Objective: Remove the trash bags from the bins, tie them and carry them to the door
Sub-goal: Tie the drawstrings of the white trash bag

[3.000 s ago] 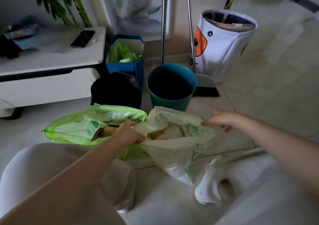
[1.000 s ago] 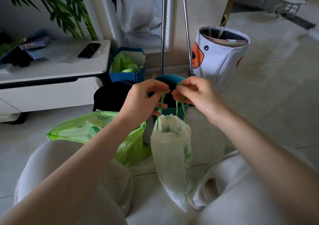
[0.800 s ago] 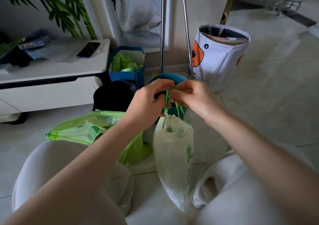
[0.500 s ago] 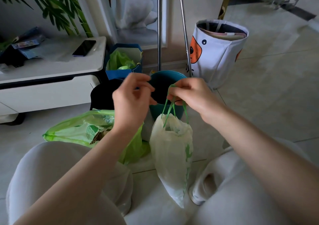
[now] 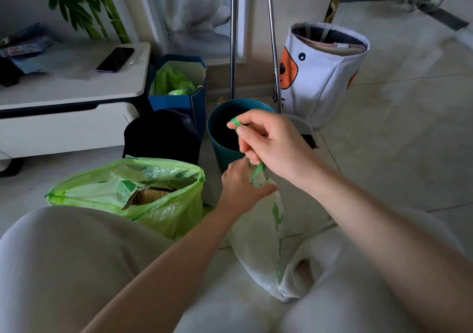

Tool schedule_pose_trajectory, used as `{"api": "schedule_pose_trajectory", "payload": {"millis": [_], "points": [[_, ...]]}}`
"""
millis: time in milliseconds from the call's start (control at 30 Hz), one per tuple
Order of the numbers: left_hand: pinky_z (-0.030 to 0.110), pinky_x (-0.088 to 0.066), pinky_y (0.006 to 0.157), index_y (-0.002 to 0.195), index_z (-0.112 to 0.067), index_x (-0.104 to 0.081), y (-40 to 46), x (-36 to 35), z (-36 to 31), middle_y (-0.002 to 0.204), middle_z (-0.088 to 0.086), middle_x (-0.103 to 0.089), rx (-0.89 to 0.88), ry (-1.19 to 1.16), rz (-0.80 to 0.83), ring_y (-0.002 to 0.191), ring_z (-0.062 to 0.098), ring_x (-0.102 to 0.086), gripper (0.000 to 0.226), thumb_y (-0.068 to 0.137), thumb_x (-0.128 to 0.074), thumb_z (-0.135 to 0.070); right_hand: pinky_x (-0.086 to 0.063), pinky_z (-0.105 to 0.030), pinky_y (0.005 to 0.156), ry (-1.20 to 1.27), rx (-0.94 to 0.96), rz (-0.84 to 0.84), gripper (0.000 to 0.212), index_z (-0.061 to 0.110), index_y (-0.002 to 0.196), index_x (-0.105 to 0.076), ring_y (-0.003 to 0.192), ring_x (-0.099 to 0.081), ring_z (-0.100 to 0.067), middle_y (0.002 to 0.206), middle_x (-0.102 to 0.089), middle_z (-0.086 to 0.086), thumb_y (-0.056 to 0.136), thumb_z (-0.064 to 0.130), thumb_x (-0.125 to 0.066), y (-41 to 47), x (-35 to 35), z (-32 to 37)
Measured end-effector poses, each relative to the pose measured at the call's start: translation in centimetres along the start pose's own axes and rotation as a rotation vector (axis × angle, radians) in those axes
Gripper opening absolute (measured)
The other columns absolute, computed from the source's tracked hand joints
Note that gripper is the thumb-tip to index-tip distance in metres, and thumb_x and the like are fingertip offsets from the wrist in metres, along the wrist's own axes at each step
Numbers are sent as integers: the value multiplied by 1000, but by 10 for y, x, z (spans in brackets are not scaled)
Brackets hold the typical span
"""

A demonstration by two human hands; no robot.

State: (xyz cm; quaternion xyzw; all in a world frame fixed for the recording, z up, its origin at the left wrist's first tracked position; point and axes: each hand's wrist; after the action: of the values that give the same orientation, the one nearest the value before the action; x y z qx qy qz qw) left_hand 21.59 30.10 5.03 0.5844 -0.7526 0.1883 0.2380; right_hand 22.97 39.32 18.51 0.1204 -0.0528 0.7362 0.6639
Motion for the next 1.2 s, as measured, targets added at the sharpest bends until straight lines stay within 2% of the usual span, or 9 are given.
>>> {"api": "schedule_pose_trajectory", "payload": {"millis": [133, 300, 400, 600, 733, 867, 1000, 1100, 1200], "points": [[46, -47, 78, 76, -7, -56, 8, -11, 6, 76, 3, -58, -33, -5, -104, 85, 22, -53, 20, 77, -66, -24, -34, -32, 47, 188, 5, -92, 18, -5, 98, -66, 47, -41, -19, 60, -59, -8, 94, 6, -52, 4, 6, 1], [30, -36, 62, 66, -4, -50, 7, -9, 32, 64, 0, -45, -101, 62, -227, 65, 19, -45, 29, 85, -64, -21, -44, -31, 53, 384, -41, -158, 21, -6, 90, -68, 48, -48, -19, 66, -69, -7, 92, 12, -58, 9, 19, 3], [24, -28, 59, 62, -18, -39, 8, -4, 42, 67, -8, -38, -85, 91, -256, 60, 14, -37, 37, 86, -66, -22, -47, -34, 56, 385, -21, -121, 18, -7, 91, -68, 52, -50, -23, 73, -73, -10, 91, 8, -58, 9, 18, 5], [31, -37, 63, 59, -28, -28, 8, 3, 49, 79, -1, -43, 12, 205, -122, 65, 19, -44, 45, 91, -60, -34, -55, -39, 67, 391, -59, -80, 18, -9, 99, -67, 59, -57, -26, 84, -73, -18, 90, 3, -56, 10, 12, 3], [41, -48, 88, 68, -36, -46, 11, 24, 41, 110, 1, -59, 110, 223, 170, 96, 21, -55, 29, 83, -52, -60, -57, -46, 84, 465, -99, -4, 33, -5, 122, -57, 77, -65, -28, 96, -71, -20, 90, -7, -50, 13, 12, 1], [35, -45, 94, 123, -24, -60, 10, 54, 19, 123, -6, -59, 57, 161, 330, 111, 14, -54, 49, 81, -67, -48, -58, -42, 77, 457, -88, 2, 37, -2, 125, -57, 85, -68, -28, 97, -70, -19, 90, -8, -50, 13, 12, 1], [25, -48, 88, 113, -24, -68, 10, 80, 4, 107, -10, -67, 40, 132, 339, 98, 6, -61, 34, 81, -73, -31, -58, -43, 78, 489, -91, -57, 35, -3, 124, -58, 86, -68, -28, 96, -70, -19, 90, -8, -50, 13, 11, 0], [11, -45, 71, 103, -19, -73, 13, 91, 11, 83, -15, -68, 37, 99, 299, 73, -8, -61, 27, 77, -78, -24, -58, -44, 80, 505, -89, -79, 33, -4, 123, -58, 86, -68, -27, 95, -70, -19, 91, -7, -50, 13, 9, -2], [18, -51, 73, 99, -17, -76, 14, 91, 15, 82, -10, -72, 16, 86, 257, 75, -2, -65, 29, 72, -81, -27, -58, -42, 78, 533, -97, -119, 31, -3, 121, -60, 86, -68, -26, 96, -70, -19, 91, -7, -51, 14, 9, -4]]}}
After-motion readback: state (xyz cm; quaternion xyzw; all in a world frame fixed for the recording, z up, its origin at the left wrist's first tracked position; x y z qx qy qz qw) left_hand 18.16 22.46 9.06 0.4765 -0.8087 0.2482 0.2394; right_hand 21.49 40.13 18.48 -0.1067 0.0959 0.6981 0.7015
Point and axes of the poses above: each hand's wrist, its own y-axis towards the middle knuckle, its own x-axis out of the back of the hand, z = x × y
